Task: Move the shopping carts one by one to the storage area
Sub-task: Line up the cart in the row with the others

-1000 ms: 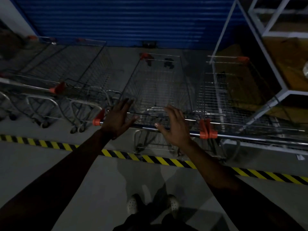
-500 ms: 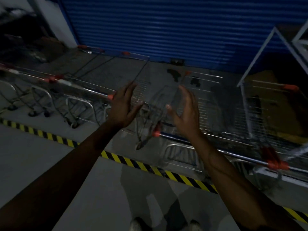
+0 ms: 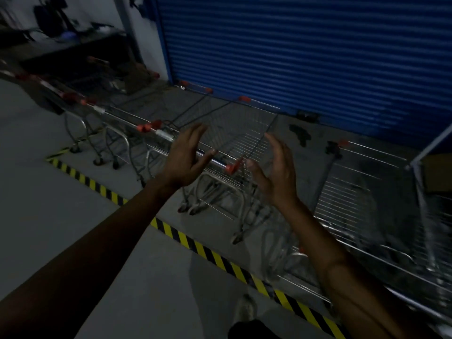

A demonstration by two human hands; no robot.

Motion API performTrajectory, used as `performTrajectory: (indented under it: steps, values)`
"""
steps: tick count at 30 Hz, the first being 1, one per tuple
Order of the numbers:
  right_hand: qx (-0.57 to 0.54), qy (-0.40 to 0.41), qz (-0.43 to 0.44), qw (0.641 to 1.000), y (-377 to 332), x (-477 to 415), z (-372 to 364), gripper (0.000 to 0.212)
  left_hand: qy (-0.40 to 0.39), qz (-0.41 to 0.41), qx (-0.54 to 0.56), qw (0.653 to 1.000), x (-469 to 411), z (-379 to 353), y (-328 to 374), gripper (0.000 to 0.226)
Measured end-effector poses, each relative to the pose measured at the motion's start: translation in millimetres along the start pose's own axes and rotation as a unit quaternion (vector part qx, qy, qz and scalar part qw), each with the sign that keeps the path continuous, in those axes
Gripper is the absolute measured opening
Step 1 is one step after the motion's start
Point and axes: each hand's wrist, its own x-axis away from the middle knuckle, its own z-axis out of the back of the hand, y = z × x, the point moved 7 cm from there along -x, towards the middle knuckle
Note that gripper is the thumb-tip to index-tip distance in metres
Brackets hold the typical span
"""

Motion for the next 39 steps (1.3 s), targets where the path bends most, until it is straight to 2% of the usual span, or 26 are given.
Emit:
performTrajectory:
  steps: [4, 9, 15, 18, 21, 24, 27, 30, 32, 34, 36, 39]
  values:
    - [-0.008, -0.026, 0.005, 1.000, 25.3, -37.0, -50.8, 0.076, -0.017, 0.016, -0.042, 0.999, -19.8, -5.9, -54.4, 0.070]
    - [0.022, -0.073, 0.012, 0.997, 65.0, -77.1, -121.8, 0.070, -0.079, 0.040, -0.092, 0.992, -45.8, -25.7, -131.6, 0.072]
    - [0.068, -0.190, -0.016, 0.979, 115.4, -99.7, -190.8, 0.069, -0.147, 0.056, -0.119, 0.980, -71.3, -54.7, -198.7, 0.082]
    - [0.079, -0.240, -0.029, 0.967, 131.8, -102.2, -215.8, 0.068, -0.182, 0.037, -0.119, 0.975, -81.5, -75.1, -219.7, 0.088]
    - [0.103, -0.297, -0.034, 0.949, 147.4, -103.4, -239.5, 0.068, -0.251, 0.037, -0.145, 0.957, -88.2, -100.6, -248.0, 0.106]
    - [0.154, -0.341, -0.012, 0.927, 160.7, -98.8, -253.5, 0.055, -0.334, 0.069, -0.153, 0.928, -87.5, -128.9, -288.8, 0.123]
    - [0.172, -0.405, -0.062, 0.896, 184.6, -92.3, -261.6, 0.043, -0.421, 0.074, -0.195, 0.883, -86.1, -152.8, -330.5, 0.136]
    - [0.185, -0.461, -0.108, 0.861, 193.4, -92.4, -266.6, 0.045, -0.458, 0.037, -0.240, 0.855, -97.2, -167.9, -361.7, 0.126]
    - [0.198, -0.464, -0.132, 0.853, 195.5, -98.0, -264.4, 0.043, -0.462, 0.005, -0.231, 0.856, -110.2, -177.9, -372.7, 0.126]
    - [0.200, -0.446, -0.161, 0.857, 200.6, -106.4, -257.9, 0.052, -0.471, -0.026, -0.227, 0.852, -121.3, -187.5, -375.1, 0.133]
    - [0.213, -0.427, -0.182, 0.860, 205.5, -119.7, -251.8, 0.061, -0.479, -0.031, -0.224, 0.848, -133.8, -196.9, -376.8, 0.125]
    - [0.244, -0.422, -0.229, 0.843, 225.5, -135.1, -244.3, 0.067, -0.474, -0.043, -0.218, 0.852, -156.7, -213.3, -371.5, 0.115]
